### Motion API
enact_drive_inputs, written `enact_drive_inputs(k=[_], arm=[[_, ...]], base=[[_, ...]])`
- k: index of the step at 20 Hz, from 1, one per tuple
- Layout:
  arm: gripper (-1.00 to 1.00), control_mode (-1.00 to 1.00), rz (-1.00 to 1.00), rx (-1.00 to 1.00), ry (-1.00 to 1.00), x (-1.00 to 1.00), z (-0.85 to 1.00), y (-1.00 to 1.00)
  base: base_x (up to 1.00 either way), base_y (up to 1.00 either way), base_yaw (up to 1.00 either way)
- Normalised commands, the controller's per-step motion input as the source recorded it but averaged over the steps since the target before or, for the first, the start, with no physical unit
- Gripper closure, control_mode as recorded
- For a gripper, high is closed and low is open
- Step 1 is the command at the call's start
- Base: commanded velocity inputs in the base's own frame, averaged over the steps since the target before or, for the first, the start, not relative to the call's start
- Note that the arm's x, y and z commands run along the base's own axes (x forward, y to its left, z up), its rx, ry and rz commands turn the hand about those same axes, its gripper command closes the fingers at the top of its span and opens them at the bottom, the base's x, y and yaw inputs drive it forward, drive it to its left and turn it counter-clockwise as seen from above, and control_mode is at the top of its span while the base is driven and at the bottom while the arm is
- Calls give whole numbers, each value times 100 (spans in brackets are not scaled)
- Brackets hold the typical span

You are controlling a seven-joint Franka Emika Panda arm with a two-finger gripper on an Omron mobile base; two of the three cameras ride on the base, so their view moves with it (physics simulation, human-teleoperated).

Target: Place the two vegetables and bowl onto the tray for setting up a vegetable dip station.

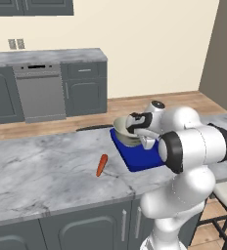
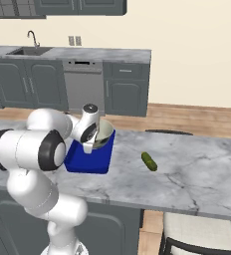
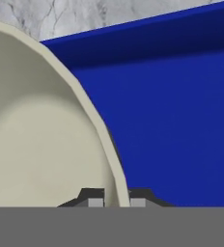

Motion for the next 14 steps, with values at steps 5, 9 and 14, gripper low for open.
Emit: enact_drive_inputs(k=[5, 9, 14], arm=[[100, -100, 0, 0, 0, 10, -3, 1], [-100, -100, 0, 0, 0, 1, -6, 1], [-100, -100, -1, -3, 0, 0, -11, 1]], base=[[0, 0, 0], [0, 0, 0], [0, 0, 0]])
